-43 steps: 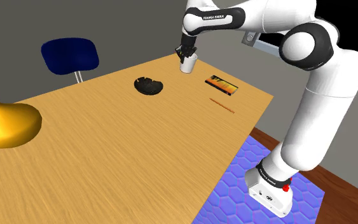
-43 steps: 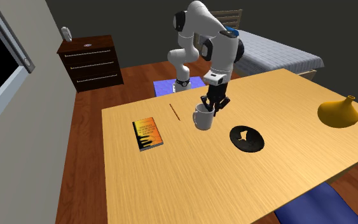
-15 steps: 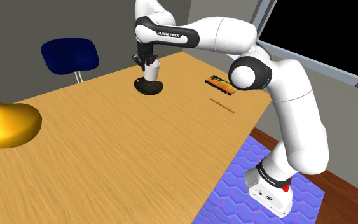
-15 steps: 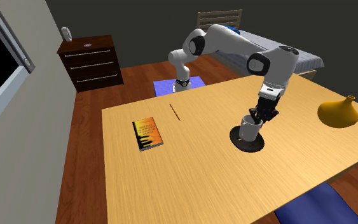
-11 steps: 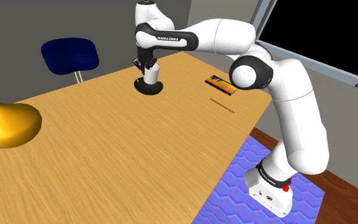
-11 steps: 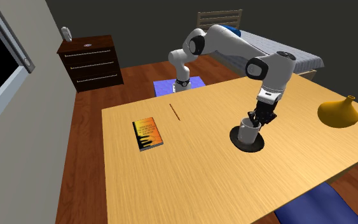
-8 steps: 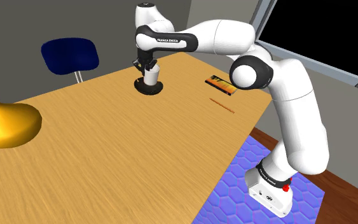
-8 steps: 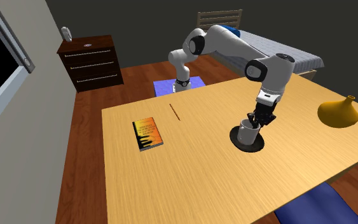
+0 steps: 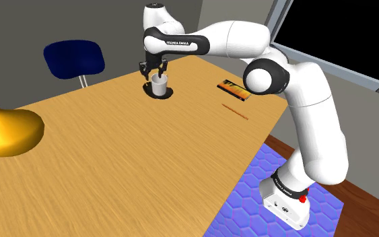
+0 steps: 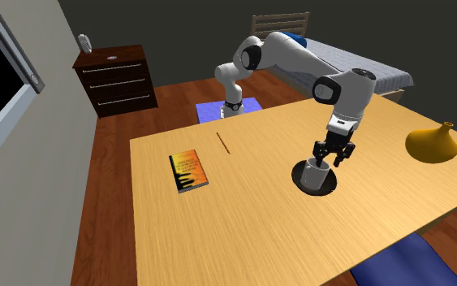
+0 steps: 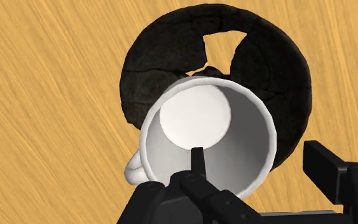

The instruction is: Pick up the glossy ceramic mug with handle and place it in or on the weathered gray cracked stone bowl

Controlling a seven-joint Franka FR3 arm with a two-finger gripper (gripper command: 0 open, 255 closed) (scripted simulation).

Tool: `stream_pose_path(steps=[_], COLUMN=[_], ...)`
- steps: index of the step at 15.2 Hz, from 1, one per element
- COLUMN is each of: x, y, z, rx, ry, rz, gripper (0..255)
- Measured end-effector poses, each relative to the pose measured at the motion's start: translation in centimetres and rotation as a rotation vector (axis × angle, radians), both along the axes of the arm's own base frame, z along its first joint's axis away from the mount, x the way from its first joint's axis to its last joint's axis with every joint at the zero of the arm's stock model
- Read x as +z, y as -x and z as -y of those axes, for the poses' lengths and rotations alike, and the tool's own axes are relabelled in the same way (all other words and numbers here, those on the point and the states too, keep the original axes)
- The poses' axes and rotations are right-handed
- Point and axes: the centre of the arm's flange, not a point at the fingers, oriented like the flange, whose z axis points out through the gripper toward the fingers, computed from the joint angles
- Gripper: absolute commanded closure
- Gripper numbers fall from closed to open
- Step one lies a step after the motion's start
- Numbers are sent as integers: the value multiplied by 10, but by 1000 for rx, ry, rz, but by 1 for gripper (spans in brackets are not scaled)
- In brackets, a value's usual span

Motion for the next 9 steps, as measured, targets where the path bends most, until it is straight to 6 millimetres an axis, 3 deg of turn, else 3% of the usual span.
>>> stream_pose_path(steps=[4, 9], x=[0, 45], y=[0, 4], z=[0, -3], rx=[0, 0], ry=[0, -1], rz=[0, 2], gripper=[0, 0])
